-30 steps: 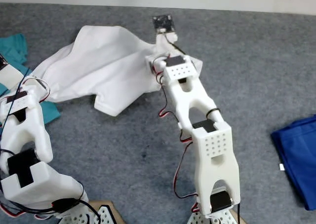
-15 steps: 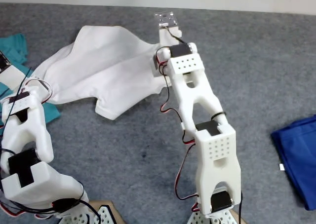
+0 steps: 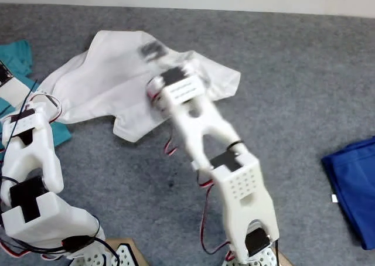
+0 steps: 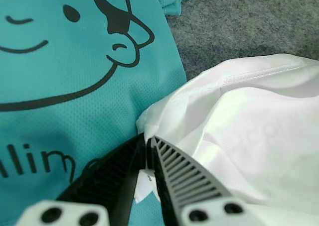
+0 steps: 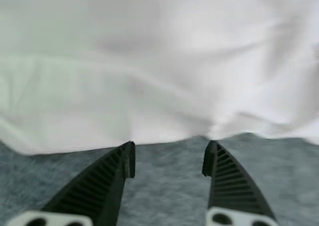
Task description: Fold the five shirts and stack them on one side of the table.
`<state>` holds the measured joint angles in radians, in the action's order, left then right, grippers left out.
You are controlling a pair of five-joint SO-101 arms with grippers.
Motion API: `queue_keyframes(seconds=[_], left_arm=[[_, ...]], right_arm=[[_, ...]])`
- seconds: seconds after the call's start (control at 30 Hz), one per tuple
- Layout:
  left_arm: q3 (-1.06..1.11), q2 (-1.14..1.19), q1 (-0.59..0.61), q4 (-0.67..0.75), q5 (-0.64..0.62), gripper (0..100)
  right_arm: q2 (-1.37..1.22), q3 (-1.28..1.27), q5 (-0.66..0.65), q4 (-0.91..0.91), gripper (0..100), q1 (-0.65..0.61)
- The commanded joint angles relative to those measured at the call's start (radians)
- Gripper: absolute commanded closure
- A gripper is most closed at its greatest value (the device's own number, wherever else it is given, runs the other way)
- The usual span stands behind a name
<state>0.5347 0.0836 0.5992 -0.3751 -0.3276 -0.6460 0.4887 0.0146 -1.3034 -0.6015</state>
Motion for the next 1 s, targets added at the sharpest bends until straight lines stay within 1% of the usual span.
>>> queue_keyframes(seconds=[0.0,0.17,0.27,0.4,0.47,0.6,0.7,0.83,0.97], left_arm=[[-0.008,-0.004,-0.021,0.015,-0.008,99],[-0.007,-0.004,-0.022,0.015,-0.008,99],[-0.007,-0.004,-0.022,0.015,-0.008,99],[-0.007,-0.005,-0.022,0.015,-0.008,99],[-0.005,-0.005,-0.022,0.015,-0.008,99],[-0.005,-0.005,-0.024,0.015,-0.008,99],[-0.005,-0.005,-0.036,0.015,-0.008,99],[-0.005,-0.005,-0.044,0.015,-0.008,99],[-0.005,-0.005,-0.044,0.015,-0.008,99]], right_arm=[[0.056,-0.105,-0.015,0.13,77.1,-0.071],[0.127,-0.125,-0.015,0.156,77.1,-0.074],[0.14,-0.179,-0.017,0.18,77.1,-0.062],[0.142,-0.229,-0.061,0.237,77.1,0.021],[0.147,-0.231,-0.064,0.243,77.1,0.068],[0.179,-0.216,-0.071,0.246,77.1,0.122],[0.189,-0.2,-0.069,0.263,77.1,0.145],[0.186,-0.2,-0.071,0.355,77.1,0.16],[0.186,-0.225,-0.068,0.407,77.1,0.16]])
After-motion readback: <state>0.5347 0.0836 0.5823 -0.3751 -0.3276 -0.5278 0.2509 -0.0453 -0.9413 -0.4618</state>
